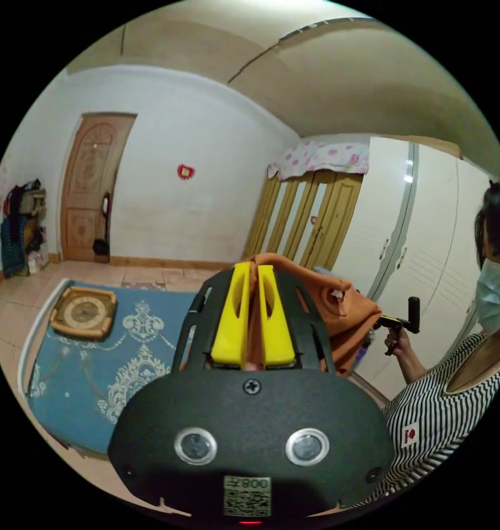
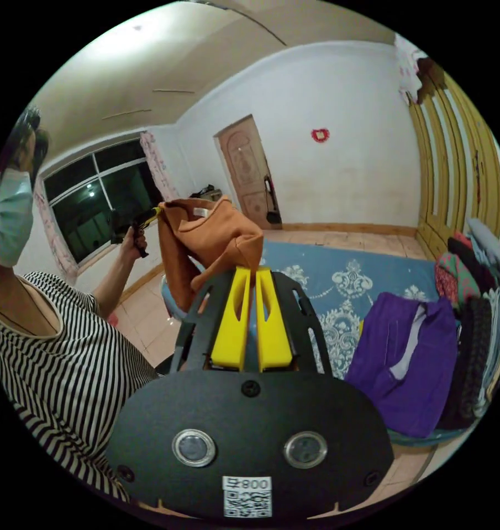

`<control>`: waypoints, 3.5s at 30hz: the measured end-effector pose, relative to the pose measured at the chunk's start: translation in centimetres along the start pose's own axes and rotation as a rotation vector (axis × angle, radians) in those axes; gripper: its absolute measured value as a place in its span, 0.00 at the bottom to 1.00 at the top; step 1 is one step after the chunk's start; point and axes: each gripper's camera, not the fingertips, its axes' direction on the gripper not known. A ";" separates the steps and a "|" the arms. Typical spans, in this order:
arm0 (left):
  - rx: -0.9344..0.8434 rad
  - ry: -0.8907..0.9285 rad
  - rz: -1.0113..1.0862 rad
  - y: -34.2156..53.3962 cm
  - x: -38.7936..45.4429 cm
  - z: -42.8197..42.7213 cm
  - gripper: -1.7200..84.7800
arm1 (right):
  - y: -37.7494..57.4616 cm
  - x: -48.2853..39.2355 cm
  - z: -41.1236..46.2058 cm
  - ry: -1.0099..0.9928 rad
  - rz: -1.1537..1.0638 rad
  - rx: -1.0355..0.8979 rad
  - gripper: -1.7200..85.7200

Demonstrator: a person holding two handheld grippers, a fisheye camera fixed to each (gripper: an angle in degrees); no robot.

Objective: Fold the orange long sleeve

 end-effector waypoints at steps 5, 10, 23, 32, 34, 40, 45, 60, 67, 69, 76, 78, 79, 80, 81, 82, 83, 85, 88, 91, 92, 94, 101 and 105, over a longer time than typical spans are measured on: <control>0.130 -0.047 0.065 -2.7 8.8 -11.8 0.03 | -2.3 -6.8 -5.3 0.002 -0.113 0.118 0.03; 0.247 -0.079 0.159 -5.2 19.0 -23.0 0.03 | -4.1 -13.4 -11.1 0.007 -0.220 0.241 0.03; 0.348 -0.026 0.305 -9.4 37.7 -37.6 0.03 | -4.6 -26.9 -24.2 0.129 -0.383 0.463 0.03; 0.378 0.005 0.338 -11.9 44.9 -42.7 0.03 | -5.0 -31.0 -27.6 0.161 -0.410 0.505 0.03; 0.374 -0.005 0.337 -12.5 45.8 -43.5 0.03 | -5.3 -31.5 -27.8 0.157 -0.417 0.512 0.03; 0.369 -0.003 0.336 -13.8 46.9 -45.0 0.03 | -6.8 -32.3 -27.8 0.170 -0.426 0.530 0.03; 0.356 -0.009 0.337 -15.1 46.5 -45.5 0.03 | -9.0 -31.9 -26.7 0.188 -0.429 0.527 0.03; 0.321 -0.017 0.332 -21.6 36.4 -42.5 0.04 | -19.3 -24.5 -19.2 0.203 -0.422 0.520 0.04; 0.295 -0.037 0.322 -26.1 26.3 -38.5 0.04 | -26.0 -18.1 -12.9 0.196 -0.412 0.492 0.03; 0.281 -0.035 0.302 -27.5 22.8 -36.8 0.04 | -29.2 -14.9 -9.8 0.175 -0.399 0.466 0.03; 0.160 -0.091 0.174 -34.3 3.8 -25.1 0.04 | -40.3 -3.8 2.3 0.138 -0.348 0.342 0.03; 0.105 -0.108 0.110 -36.2 -2.6 -20.5 0.05 | -45.2 1.4 8.6 0.145 -0.317 0.260 0.04; 0.060 -0.132 0.076 -37.3 -7.1 -17.0 0.05 | -46.5 2.9 10.5 0.152 -0.307 0.236 0.04; 0.029 -0.148 0.055 -37.8 -9.4 -15.0 0.06 | -49.2 6.0 14.6 0.171 -0.286 0.172 0.04; -0.028 -0.172 -0.006 -38.6 -14.5 -10.7 0.07 | -51.9 9.5 19.1 0.164 -0.238 0.100 0.04; -0.093 -0.191 -0.050 -38.8 -19.7 -6.3 0.08 | -53.2 11.5 21.6 0.159 -0.213 0.060 0.04; -0.135 -0.220 -0.073 -38.7 -22.4 -4.0 0.08 | -55.6 15.6 27.0 0.174 -0.165 -0.045 0.04; -0.311 -0.351 -0.211 -36.0 -32.7 4.0 0.10 | -58.0 22.2 35.4 0.261 -0.041 -0.223 0.04; -0.496 -0.407 -0.406 -29.2 -43.6 9.8 0.10 | -57.2 32.5 46.7 0.475 0.166 -0.530 0.03; -0.541 -0.259 -0.553 -21.4 -52.2 10.8 0.11 | -53.7 39.7 52.0 0.351 0.265 -0.578 0.04; -0.550 -0.236 -0.583 -19.9 -53.7 10.7 0.12 | -52.0 42.1 53.3 0.313 0.283 -0.579 0.04; -0.587 -0.224 -0.676 -14.7 -59.2 9.2 0.13 | -49.4 45.4 55.0 0.260 0.318 -0.617 0.06; -0.498 -0.312 -0.865 -8.9 -71.4 3.9 0.14 | -45.8 55.0 59.4 0.228 0.427 -0.674 0.12; -0.407 -0.417 -0.824 -10.8 -76.5 3.4 0.15 | -46.3 59.2 63.2 0.285 0.410 -0.736 0.12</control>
